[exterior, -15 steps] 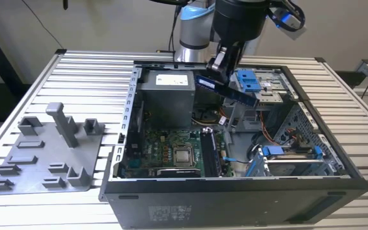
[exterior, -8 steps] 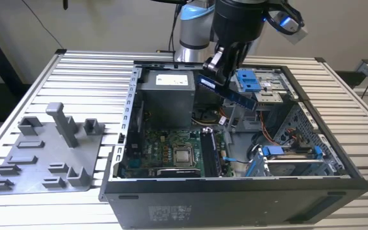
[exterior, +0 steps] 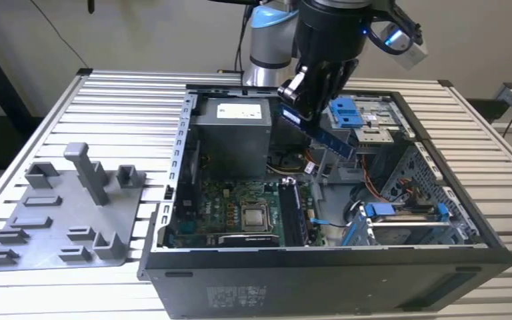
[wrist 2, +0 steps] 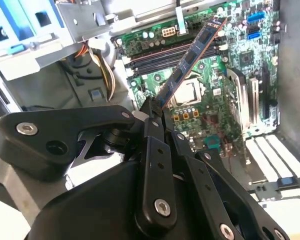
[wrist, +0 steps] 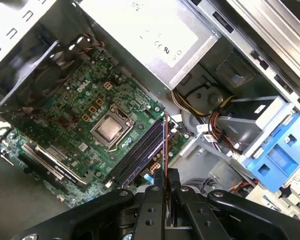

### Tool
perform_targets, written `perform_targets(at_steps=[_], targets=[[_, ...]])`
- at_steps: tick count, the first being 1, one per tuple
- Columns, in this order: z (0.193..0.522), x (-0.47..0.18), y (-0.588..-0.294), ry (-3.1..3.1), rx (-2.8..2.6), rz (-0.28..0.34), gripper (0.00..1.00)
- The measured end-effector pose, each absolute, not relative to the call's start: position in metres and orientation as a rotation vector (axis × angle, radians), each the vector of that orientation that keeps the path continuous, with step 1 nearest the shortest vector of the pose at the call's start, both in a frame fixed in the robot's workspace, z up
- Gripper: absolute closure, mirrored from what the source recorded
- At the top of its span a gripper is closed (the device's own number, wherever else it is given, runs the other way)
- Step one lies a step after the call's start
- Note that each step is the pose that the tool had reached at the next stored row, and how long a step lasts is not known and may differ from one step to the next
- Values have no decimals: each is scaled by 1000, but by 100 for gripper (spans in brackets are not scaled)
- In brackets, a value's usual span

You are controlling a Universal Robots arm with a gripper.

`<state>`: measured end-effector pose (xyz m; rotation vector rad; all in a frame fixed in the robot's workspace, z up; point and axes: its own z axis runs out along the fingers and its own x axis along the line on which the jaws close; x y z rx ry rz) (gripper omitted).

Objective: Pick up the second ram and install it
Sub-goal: 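Insert the second ram into the second slot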

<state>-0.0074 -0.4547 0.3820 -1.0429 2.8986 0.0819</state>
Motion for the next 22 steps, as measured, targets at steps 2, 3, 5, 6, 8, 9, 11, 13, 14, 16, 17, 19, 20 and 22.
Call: perform_targets(at_steps=[2,3,5,6,8,9,11,13,14,16,17,19,20,22], targets=[[381,-7,-455,2914,-998,81,86],[381,-7,-455,2920,-977,80,86],[380,-7,-455,2933,-937,79,86],[380,-7,-455,2939,-917,78,86],[379,-7,-455,2952,-872,76,86],[379,-7,-455,2958,-849,76,86],[378,-7,-455,2970,-802,74,86],[378,-7,-455,2982,-754,72,86],[377,-7,-455,2988,-730,72,86],[376,-7,-455,2999,-679,70,86],[376,-7,-455,3004,-655,69,86],[375,-7,-455,3014,-605,67,86],[375,-7,-455,3018,-580,66,86],[374,-7,-455,3027,-530,65,86]])
